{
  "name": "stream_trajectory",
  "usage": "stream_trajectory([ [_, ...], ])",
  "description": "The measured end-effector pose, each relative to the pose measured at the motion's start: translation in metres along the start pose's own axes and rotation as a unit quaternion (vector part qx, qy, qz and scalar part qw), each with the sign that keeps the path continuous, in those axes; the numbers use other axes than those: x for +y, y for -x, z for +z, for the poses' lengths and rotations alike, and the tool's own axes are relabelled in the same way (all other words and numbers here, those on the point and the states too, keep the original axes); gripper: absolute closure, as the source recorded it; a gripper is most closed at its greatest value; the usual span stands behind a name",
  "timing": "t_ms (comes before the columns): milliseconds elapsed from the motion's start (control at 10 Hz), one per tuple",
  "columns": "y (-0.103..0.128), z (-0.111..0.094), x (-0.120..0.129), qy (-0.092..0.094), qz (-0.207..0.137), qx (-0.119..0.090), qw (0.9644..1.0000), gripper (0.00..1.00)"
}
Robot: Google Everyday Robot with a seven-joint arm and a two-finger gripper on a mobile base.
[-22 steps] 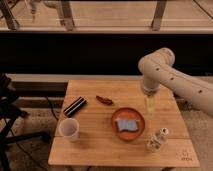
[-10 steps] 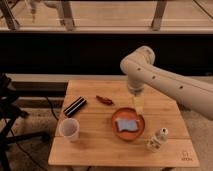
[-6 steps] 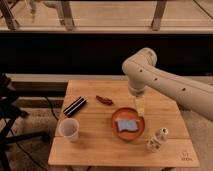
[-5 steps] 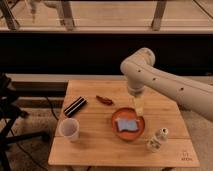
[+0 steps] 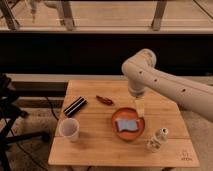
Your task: Move the arm in a circular motion
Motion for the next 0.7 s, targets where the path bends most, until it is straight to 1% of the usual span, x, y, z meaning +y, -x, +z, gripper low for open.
stream_trajectory([
  [100,0.004,0.001,-0.007,-0.004,-0.003,-0.002,1.0,0.18],
  [200,0.006,0.003,-0.019,-0.008,-0.006,-0.007,0.9999,0.2],
  [500,0.01,0.013,-0.062,-0.02,-0.014,-0.02,0.9995,0.2],
  [700,0.004,0.017,-0.084,-0.029,-0.008,-0.025,0.9992,0.2],
])
